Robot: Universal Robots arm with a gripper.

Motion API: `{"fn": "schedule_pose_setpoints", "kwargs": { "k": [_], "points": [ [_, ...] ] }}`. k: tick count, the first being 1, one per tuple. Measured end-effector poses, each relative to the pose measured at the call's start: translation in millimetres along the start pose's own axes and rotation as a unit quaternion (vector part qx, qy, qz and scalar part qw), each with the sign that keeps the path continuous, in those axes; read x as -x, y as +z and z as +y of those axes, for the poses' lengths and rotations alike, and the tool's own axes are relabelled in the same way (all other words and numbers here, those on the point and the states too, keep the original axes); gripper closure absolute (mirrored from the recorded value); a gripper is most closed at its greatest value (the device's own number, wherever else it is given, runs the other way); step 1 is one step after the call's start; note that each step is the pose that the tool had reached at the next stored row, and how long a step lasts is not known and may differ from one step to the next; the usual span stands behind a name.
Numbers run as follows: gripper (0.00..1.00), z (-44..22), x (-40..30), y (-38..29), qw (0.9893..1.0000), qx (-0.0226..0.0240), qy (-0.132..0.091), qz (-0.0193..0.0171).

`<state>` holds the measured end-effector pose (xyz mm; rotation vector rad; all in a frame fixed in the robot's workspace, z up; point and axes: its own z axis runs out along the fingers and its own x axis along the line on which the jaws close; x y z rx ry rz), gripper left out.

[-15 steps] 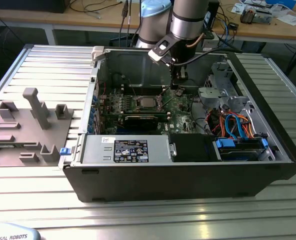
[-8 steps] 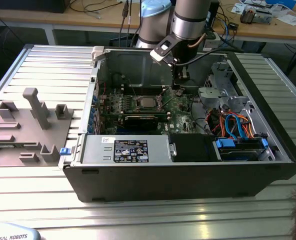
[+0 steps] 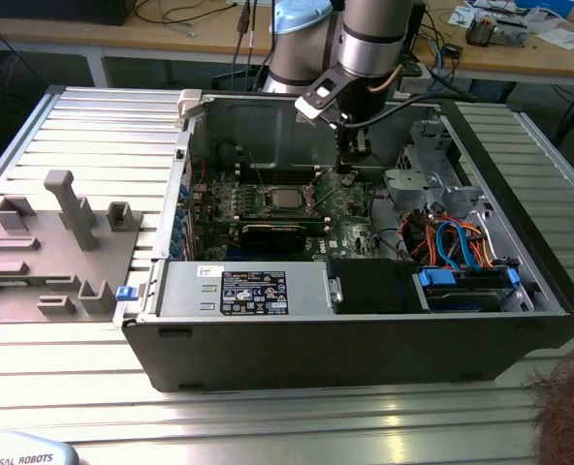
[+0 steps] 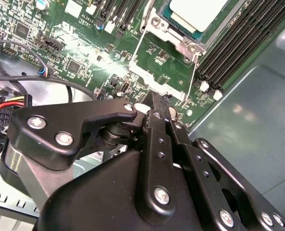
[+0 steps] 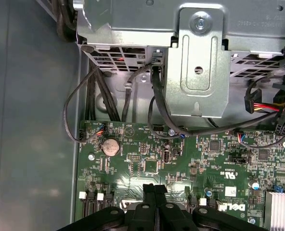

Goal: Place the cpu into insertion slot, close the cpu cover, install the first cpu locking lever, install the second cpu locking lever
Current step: 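Close the cpu cover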

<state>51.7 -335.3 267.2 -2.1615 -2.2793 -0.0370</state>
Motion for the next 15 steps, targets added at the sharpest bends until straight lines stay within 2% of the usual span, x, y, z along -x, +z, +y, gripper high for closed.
{"fn": "schedule_pose_setpoints", "kwargs": {
  "k": [15],
  "points": [
    [0.89, 6.6, 0.3, 0.5, 1.0000, 0.0000, 0.000, 0.0000]
  ]
}}
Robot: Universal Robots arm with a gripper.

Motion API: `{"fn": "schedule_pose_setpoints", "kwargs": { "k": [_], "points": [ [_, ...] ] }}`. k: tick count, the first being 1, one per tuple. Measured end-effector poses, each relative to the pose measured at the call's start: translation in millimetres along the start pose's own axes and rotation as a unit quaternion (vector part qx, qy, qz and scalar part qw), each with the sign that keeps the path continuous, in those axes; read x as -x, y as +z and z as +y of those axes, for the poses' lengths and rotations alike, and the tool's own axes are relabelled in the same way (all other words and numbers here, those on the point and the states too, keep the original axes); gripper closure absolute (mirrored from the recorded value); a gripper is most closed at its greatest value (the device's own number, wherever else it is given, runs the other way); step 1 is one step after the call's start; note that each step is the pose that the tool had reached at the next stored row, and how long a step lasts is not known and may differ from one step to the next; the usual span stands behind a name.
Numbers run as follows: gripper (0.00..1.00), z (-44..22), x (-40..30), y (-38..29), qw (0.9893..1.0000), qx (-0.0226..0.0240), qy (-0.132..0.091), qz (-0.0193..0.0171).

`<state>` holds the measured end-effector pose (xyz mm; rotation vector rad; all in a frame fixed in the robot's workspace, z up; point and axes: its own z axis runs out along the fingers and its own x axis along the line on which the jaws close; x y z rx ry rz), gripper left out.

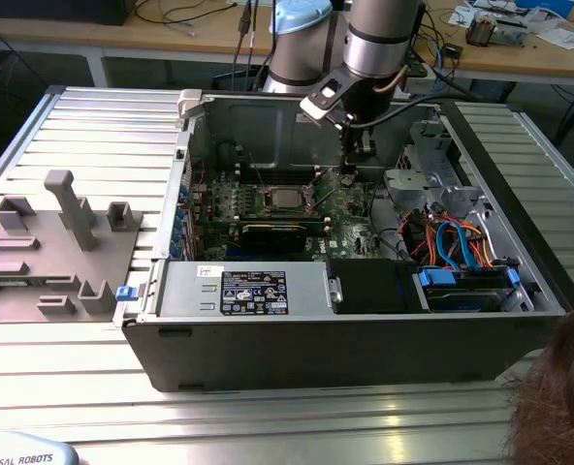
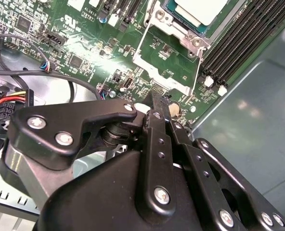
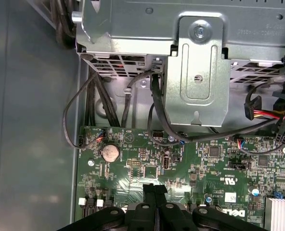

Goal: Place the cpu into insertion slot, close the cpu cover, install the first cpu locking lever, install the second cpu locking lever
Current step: 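Close the cpu cover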

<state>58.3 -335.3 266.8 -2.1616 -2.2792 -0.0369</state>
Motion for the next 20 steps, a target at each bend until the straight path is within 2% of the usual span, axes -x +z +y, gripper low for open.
{"fn": "schedule_pose_setpoints", "kwargs": {
  "k": [20],
  "points": [
    [0.89, 7.8, 0.3, 0.6, 1.0000, 0.0000, 0.000, 0.0000]
  ]
}}
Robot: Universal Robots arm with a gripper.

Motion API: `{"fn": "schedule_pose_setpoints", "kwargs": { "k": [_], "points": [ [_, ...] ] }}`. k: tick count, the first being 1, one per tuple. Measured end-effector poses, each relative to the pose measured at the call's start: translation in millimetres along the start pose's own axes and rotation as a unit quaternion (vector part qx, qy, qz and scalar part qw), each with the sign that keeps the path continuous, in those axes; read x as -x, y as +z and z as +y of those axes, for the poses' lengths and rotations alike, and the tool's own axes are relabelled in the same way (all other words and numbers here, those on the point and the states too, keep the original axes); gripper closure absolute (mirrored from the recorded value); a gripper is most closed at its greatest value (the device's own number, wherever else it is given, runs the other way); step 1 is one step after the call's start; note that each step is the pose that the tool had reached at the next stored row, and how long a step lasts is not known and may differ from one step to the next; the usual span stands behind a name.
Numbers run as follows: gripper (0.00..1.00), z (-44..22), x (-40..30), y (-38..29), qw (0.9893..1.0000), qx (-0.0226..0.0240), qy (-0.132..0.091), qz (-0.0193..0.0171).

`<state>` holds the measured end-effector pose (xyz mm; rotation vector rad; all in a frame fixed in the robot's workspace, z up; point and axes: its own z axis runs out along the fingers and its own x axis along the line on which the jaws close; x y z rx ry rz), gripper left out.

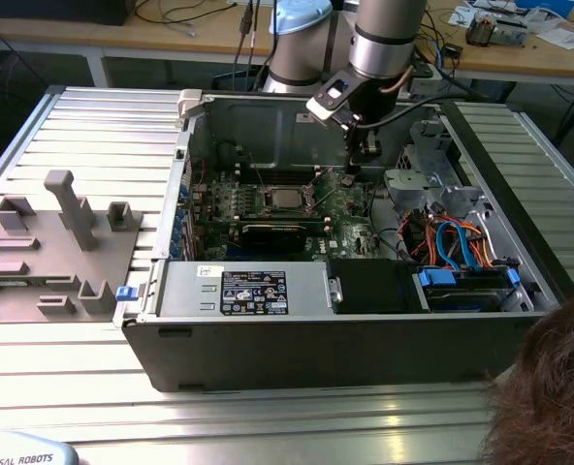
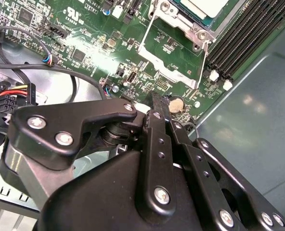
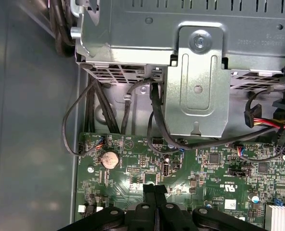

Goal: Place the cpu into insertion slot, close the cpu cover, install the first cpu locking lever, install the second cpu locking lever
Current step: 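Close the cpu cover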

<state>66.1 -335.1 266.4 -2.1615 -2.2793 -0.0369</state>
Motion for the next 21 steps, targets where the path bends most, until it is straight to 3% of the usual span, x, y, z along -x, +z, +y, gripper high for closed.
{"fn": "schedule_pose_setpoints", "kwargs": {
  "k": [21],
  "points": [
    [0.89, 7.5, 0.1, 0.7, 1.0000, 0.0000, 0.000, 0.0000]
  ]
}}
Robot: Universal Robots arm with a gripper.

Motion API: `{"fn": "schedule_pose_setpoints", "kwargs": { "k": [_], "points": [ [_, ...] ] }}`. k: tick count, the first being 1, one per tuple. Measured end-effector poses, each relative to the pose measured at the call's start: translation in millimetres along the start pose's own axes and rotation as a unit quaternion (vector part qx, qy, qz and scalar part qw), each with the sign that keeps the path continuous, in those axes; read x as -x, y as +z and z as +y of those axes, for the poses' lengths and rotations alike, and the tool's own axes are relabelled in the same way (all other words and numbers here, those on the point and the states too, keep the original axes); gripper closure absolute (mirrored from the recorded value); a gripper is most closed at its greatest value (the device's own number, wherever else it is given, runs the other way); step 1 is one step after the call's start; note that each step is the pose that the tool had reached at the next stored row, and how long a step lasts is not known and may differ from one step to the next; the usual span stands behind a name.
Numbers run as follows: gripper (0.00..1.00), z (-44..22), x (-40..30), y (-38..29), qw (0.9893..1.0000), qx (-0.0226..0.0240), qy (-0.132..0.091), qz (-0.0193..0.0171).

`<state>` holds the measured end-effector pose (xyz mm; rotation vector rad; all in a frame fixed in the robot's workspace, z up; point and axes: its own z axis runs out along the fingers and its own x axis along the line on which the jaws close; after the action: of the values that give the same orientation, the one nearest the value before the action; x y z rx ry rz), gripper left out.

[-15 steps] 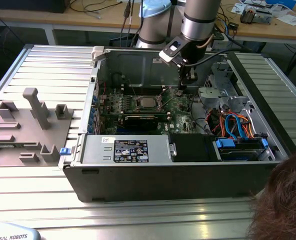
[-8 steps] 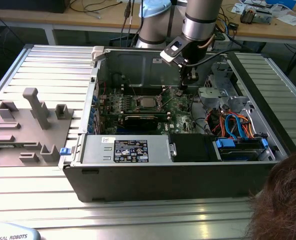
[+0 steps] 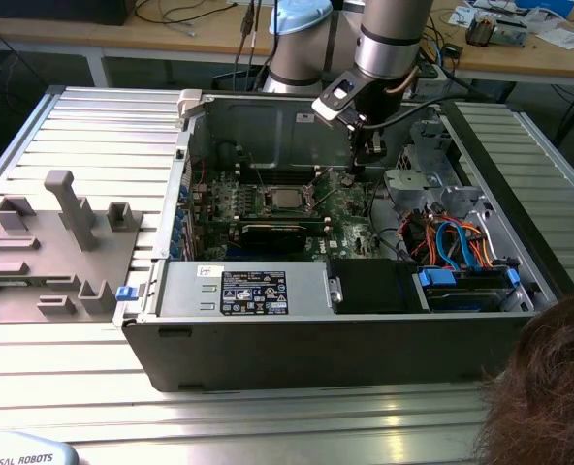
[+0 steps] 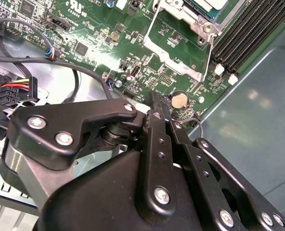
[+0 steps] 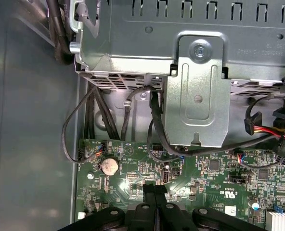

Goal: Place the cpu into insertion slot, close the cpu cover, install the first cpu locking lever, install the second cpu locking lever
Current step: 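Close the cpu cover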

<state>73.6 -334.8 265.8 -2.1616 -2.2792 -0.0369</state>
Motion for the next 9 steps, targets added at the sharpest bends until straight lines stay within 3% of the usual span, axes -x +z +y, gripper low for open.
{"fn": "schedule_pose_setpoints", "kwargs": {
  "k": [9],
  "points": [
    [0.89, 2.7, 0.1, 0.3, 1.0000, 0.0000, 0.000, 0.0000]
  ]
}}
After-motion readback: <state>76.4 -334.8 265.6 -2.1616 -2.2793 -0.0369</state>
